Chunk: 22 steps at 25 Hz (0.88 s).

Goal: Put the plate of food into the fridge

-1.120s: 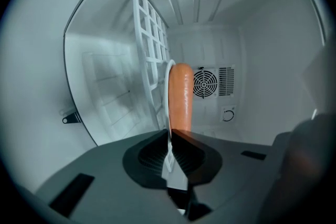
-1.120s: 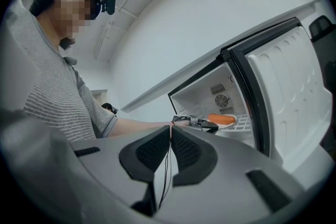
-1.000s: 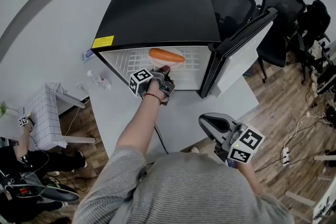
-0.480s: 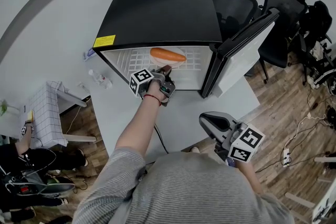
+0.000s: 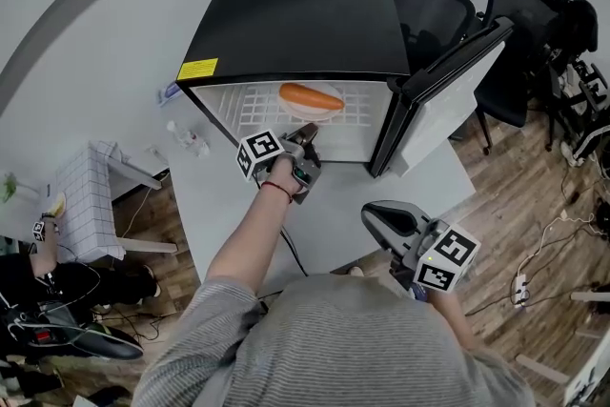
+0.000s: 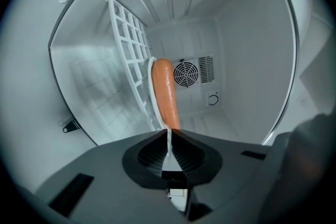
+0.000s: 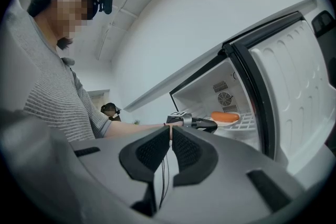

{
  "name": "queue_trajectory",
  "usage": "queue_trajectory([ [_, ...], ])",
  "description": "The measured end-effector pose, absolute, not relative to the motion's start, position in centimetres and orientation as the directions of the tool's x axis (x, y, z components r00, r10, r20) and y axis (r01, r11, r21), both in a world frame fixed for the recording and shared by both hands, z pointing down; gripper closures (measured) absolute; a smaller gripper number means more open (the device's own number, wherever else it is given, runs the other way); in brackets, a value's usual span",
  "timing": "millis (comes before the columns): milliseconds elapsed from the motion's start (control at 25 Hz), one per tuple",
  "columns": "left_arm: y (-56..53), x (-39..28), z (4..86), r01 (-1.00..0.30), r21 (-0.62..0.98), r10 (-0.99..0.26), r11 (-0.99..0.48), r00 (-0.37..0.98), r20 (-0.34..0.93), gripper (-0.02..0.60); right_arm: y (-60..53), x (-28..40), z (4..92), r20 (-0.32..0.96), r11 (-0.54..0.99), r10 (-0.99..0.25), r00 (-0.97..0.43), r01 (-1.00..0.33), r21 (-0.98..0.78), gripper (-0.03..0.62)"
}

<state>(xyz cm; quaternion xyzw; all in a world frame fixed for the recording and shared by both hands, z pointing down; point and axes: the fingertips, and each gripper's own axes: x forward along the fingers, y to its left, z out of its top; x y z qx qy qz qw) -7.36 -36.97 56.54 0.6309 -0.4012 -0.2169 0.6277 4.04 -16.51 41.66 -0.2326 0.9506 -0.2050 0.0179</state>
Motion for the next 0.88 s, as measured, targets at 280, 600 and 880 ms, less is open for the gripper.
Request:
queue_trajectory([
  [280,-34.5,-6.0,55.4,-0.363,0.931,-0.729,-0.044,0.649,0.219,0.571,-16.4,3.6,42.3,0.076,0.809,-0.439,-0.895,-0.430,-0.400,0.577],
  [600,-31.0,-3.9,51.9,-0.530,0.788,-0.697,-0.313,0.692,0.188,0.571,-16.0,3.3,43.0,0.083,0.809,-0.430,-0.899,-0.424,-0.408,0.577],
  [880,-27.2,-2.3,48.7,-0.634,0.571,-0.679,-0.521,0.713,0.173,0.571,-15.8,3.4,43.5,0.084,0.804,-0.429,-0.899,-0.423,-0.419,0.577],
])
